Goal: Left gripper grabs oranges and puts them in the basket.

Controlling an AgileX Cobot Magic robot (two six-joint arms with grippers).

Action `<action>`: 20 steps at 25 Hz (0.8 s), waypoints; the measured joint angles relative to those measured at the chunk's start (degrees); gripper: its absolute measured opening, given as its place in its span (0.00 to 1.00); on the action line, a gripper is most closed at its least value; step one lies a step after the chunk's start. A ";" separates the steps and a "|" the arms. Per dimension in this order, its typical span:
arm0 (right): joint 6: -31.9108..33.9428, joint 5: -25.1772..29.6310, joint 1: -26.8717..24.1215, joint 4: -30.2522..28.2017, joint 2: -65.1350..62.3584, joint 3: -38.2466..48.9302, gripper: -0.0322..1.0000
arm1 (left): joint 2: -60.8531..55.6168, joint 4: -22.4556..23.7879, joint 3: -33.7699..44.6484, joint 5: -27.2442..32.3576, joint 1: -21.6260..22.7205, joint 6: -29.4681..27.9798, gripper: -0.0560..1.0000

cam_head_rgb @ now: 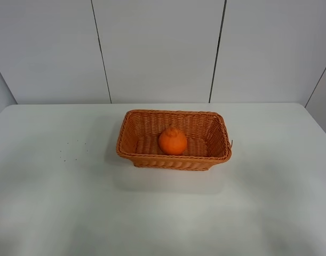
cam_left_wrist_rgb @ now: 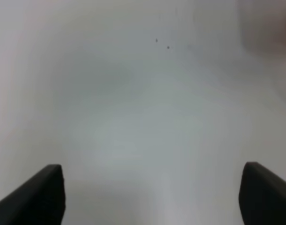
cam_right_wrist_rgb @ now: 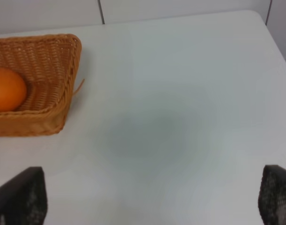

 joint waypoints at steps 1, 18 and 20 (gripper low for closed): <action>0.00 0.00 0.00 0.00 0.00 0.00 0.70 | -0.95 0.00 0.18 0.16 0.00 0.00 0.86; 0.00 0.00 0.00 0.00 0.00 0.00 0.70 | -10.81 0.00 1.55 2.52 0.00 0.34 0.86; 0.00 0.00 0.00 0.00 0.00 0.00 0.70 | -10.81 0.00 1.55 2.52 0.00 0.34 0.86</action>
